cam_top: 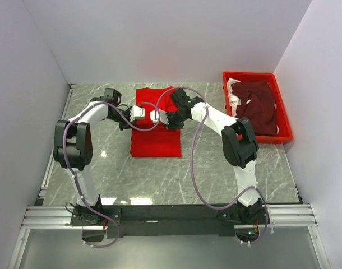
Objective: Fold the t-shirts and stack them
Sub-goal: Fold the tshirt
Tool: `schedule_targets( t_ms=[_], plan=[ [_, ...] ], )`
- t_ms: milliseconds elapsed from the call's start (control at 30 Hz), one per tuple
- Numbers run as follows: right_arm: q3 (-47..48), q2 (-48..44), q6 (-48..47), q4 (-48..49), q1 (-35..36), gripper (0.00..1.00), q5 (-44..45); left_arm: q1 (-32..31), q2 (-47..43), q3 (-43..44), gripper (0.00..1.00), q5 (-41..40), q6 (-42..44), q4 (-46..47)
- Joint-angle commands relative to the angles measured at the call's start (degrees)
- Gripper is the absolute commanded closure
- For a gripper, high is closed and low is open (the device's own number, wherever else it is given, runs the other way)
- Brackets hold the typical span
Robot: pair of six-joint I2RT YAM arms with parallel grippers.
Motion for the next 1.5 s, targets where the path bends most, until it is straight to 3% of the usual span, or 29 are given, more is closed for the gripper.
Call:
schedule_targets(
  t_ms=[0, 467, 533, 567, 600, 633, 667, 700, 767, 967, 1200, 1333, 1467],
  plan=[
    [3.99, 1.69, -1.9, -1.36, -0.93, 1.0, -0.85, 0.37, 1.46, 3.46, 1.0, 1.76, -1.14, -0.06],
    [5.23, 5.21, -1.29, 3.12, -2.52, 0.99, 3.02, 0.37, 7.35, 7.42, 0.97, -0.53, -5.44, 3.54],
    [5.67, 5.57, -0.24, 4.78, -2.69, 0.89, 3.81, 0.37, 8.32, 8.04, 0.94, -1.14, -6.67, 4.51],
    [6.02, 5.92, 0.03, 5.23, -2.78, 0.86, 4.07, 0.45, 8.41, 8.21, 0.86, -1.84, -8.51, 5.3],
    [6.54, 6.01, 0.38, 5.67, -2.87, 0.68, 4.25, 0.45, 8.41, 8.13, 0.81, -2.46, -10.09, 6.52],
    [6.81, 6.09, 1.51, 6.8, -2.96, 0.62, 4.86, 0.72, 8.06, 8.04, 0.75, -2.9, -11.93, 7.93],
    [6.99, 5.66, 2.05, 7.25, -3.04, 0.57, 5.13, 0.98, 7.62, 7.61, 0.6, -3.08, -14.82, 9.59],
    [7.16, 5.13, 2.83, 7.77, -3.13, 0.47, 5.48, 1.24, 7.01, 7.25, 0.54, -3.17, -16.33, 10.74],
    [7.16, 2.77, 4.95, 8.22, -3.57, 0.42, 6.27, 2.47, 4.2, 5.42, 0.47, -2.82, -19.23, 12.59],
    [-0.2, -8.73, 9.34, 4.71, -3.75, 0.41, 5.32, 5.29, -9.23, -8.18, 0.26, -0.97, -21.89, 15.85],
    [-24.08, -21.76, 11.02, 8.38, 1.69, 0.5, 1.0, 4.76, -26.28, -28.5, 0.25, 6.06, -7.31, 13.74],
    [-30.79, -23.44, 11.72, 13.39, 5.47, 0.54, 1.87, 2.92, -29.56, -35.37, 0.27, 6.5, 2.96, 13.04],
    [-34.23, -22.12, 11.46, 17.35, 7.85, 0.55, 3.98, 0.46, -29.82, -39.15, 0.29, 2.91, 4.4, 16.1]
  ],
)
